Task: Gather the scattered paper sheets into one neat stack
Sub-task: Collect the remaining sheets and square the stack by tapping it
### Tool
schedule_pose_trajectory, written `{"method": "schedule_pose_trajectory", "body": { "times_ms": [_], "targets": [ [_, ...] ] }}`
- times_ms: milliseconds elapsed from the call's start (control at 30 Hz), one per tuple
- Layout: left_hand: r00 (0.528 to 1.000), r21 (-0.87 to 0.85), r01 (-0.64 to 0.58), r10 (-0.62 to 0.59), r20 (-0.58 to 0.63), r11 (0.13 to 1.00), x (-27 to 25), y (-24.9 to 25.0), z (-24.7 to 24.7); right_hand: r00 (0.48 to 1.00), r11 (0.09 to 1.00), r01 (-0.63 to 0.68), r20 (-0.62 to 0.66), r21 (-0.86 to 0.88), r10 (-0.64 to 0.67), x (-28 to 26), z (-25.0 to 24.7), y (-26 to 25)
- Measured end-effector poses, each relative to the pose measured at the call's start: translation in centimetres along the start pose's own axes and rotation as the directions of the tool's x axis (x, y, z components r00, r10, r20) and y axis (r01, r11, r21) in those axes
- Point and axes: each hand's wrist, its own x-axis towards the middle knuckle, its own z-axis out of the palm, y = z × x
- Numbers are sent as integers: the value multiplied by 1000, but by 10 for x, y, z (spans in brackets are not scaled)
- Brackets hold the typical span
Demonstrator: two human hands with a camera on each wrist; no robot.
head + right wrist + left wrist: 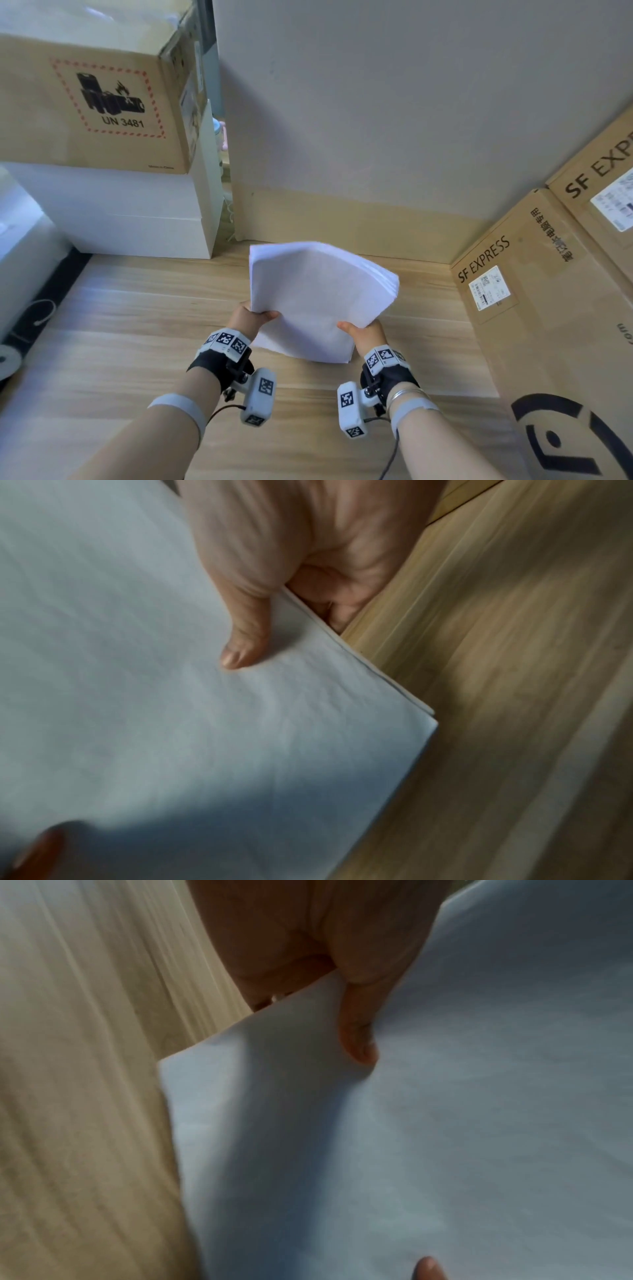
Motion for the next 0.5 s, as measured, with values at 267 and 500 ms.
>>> {"method": "schedule_pose_trajectory", "body": {
  "times_ms": [267, 500],
  "targets": [
    [976, 114, 195, -204, 75, 974, 26, 9, 9, 994, 983, -25, 97, -182, 43, 24, -4, -1],
    [980, 279, 174, -195, 50, 944, 42, 4, 20, 980, 942, -149, 81, -301, 181, 56, 2, 15]
  ]
}}
